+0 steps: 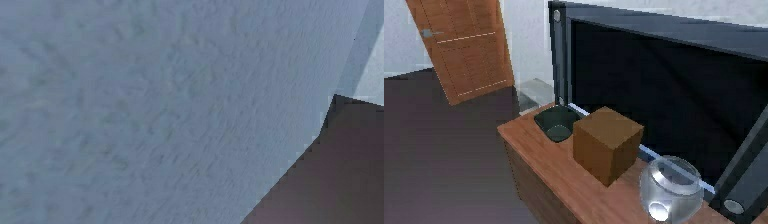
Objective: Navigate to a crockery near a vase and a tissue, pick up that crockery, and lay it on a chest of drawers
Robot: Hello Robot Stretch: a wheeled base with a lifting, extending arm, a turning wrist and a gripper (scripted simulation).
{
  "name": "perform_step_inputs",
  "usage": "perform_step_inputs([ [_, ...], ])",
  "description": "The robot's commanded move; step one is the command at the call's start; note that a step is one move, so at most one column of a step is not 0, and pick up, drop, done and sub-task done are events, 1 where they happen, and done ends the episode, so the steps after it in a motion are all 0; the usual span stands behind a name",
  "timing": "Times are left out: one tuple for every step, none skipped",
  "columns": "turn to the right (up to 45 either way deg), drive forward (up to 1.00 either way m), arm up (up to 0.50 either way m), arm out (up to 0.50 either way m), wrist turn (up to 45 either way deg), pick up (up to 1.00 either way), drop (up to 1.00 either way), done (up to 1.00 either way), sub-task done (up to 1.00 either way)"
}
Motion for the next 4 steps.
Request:
perform_step_inputs([
  [0.0,0.00,0.50,0.00,0.0,0.00,0.00,0.00,0.00],
  [0.0,0.00,0.38,0.00,0.0,0.00,0.00,0.00,0.00],
  [0.0,0.00,0.00,0.42,0.0,0.00,0.00,0.00,0.00],
  [0.0,0.00,0.00,0.00,45.0,0.00,0.00,0.00,0.00],
])
